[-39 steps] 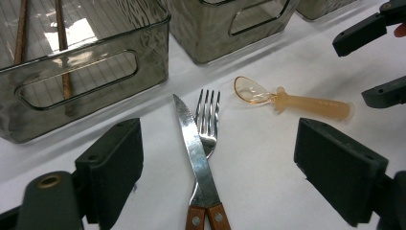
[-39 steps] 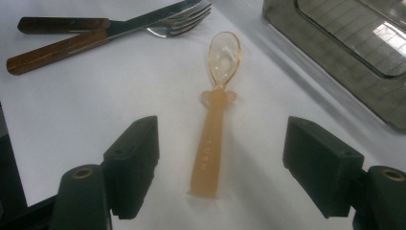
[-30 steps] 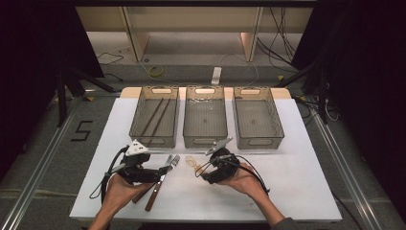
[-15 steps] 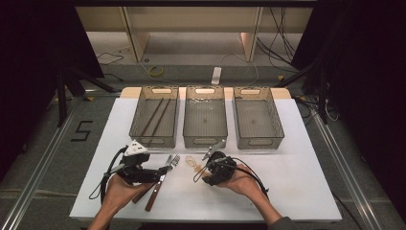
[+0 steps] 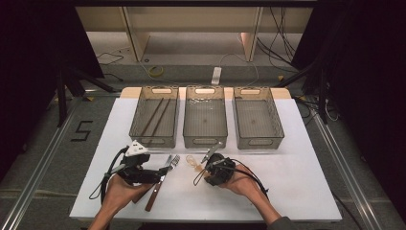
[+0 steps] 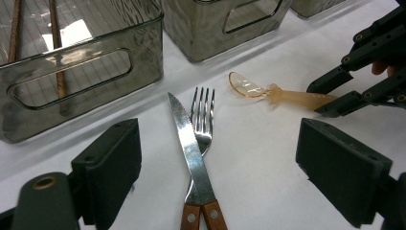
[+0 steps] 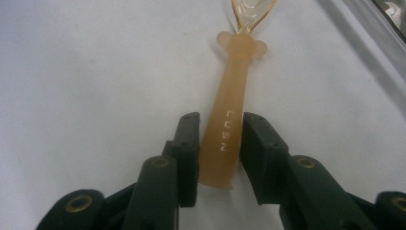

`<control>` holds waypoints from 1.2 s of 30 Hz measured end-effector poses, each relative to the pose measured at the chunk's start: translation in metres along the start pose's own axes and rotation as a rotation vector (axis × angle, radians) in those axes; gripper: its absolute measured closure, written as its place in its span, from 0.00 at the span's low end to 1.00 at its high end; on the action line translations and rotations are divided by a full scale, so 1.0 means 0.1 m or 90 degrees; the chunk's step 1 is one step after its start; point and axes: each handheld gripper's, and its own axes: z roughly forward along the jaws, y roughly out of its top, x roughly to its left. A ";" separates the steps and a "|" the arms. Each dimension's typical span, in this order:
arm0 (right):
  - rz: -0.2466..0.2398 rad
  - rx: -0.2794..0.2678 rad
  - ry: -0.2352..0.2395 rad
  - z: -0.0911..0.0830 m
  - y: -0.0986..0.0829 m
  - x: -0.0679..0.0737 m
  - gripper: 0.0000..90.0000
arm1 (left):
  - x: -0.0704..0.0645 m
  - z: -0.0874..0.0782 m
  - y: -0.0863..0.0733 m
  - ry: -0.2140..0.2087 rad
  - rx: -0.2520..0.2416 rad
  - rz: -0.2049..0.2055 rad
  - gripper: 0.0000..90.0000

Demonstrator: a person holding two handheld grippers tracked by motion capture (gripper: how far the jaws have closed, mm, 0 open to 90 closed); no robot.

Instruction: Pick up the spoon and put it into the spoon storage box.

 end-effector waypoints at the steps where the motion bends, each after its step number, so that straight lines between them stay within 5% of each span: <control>1: -0.001 0.000 0.000 0.00 0.00 0.00 0.77 | 0.00 0.00 0.00 0.001 0.000 -0.001 0.17; 23: 0.005 -0.016 -0.004 -0.06 -0.01 -0.03 0.83 | -0.01 0.01 -0.01 0.002 0.003 0.006 0.17; 36: 0.025 -0.124 -0.033 -0.44 0.07 -0.22 0.83 | -0.03 0.02 -0.01 -0.001 0.009 0.006 0.17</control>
